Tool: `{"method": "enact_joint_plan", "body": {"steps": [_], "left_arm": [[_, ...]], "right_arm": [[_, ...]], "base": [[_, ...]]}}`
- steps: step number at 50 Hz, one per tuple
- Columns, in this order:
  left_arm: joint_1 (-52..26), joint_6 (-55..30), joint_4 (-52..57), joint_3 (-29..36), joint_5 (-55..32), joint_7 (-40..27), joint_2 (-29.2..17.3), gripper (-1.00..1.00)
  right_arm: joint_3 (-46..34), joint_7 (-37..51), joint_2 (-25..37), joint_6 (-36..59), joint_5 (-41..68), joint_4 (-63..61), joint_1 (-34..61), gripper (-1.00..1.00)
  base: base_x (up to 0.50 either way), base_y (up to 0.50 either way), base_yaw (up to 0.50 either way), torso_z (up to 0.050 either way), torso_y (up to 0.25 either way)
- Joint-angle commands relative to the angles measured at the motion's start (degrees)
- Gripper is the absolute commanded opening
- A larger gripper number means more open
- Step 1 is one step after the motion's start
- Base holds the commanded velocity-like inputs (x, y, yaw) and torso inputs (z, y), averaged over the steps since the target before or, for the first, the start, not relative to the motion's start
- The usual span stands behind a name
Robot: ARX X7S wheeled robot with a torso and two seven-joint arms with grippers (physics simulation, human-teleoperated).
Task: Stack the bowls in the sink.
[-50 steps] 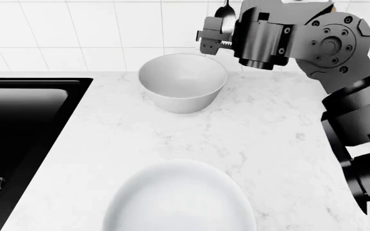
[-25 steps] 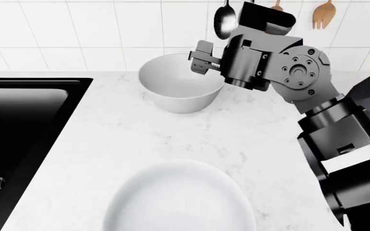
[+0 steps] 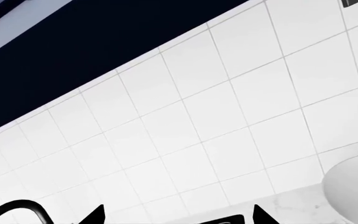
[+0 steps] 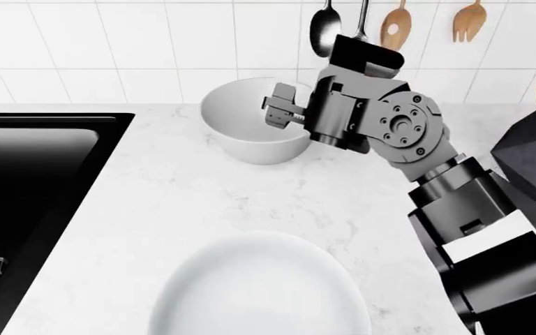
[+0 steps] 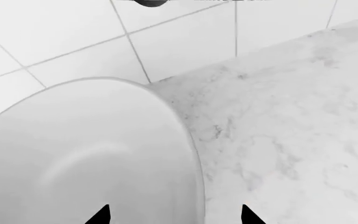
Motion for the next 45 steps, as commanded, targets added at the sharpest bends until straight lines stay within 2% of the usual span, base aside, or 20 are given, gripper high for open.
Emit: {"method": "enact_joint_plan", "body": {"steps": [1,23,24,45], "left_arm": [[0.05,0.18,0.28,0.05,0.15,0.33,-0.47,1.0],[0.23,0.64,0.68,0.47,0.39,0.57,-0.69,1.0],[0.27,0.64,0.66,0.49,0.46,0.62,-0.66,1.0],[0.39,1.07,0.68,0.65,1.02,1.04,-0.4,1.0]], "right_arm": [[-0.37,-1.2,-0.97,-1.17,-0.3,1.74,-1.39,1.0],[-1.45,-2.77,-0.58,-2.86,-1.75,3.18,-2.96,1.0],[-1.54,-2.78,-0.49,-2.86,-1.84,2.95,-2.97,-1.0],[-1.52,-3.42,0.7,-2.37,-1.27,1.27,-3.13,-1.0]], "base": [[0.0,0.0,0.0,0.0,0.0],[0.0,0.0,0.0,0.0,0.0],[0.0,0.0,0.0,0.0,0.0],[0.0,0.0,0.0,0.0,0.0]]}}
